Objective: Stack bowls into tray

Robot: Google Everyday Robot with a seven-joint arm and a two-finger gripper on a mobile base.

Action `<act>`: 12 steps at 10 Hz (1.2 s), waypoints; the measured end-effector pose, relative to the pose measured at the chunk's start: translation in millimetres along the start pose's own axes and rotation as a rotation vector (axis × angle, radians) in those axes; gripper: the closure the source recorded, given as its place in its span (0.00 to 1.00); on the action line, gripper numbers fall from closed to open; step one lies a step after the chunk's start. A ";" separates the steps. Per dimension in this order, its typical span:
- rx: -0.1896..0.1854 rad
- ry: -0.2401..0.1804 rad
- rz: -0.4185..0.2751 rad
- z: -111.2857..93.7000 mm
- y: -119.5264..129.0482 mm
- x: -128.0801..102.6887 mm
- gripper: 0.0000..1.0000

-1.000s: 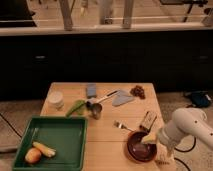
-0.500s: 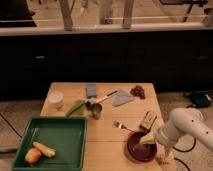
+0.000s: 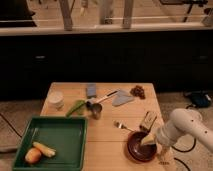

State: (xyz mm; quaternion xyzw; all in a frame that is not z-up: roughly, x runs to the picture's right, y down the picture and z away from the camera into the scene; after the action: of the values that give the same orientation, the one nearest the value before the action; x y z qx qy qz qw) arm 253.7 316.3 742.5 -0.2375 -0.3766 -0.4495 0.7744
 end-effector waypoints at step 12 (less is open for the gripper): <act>-0.008 -0.018 -0.119 -3.6 -49.4 14.0 1.00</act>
State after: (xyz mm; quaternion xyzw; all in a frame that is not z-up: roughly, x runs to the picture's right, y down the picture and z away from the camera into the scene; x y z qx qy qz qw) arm 216.1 282.6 752.9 -0.2219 -0.3950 -0.4942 0.7419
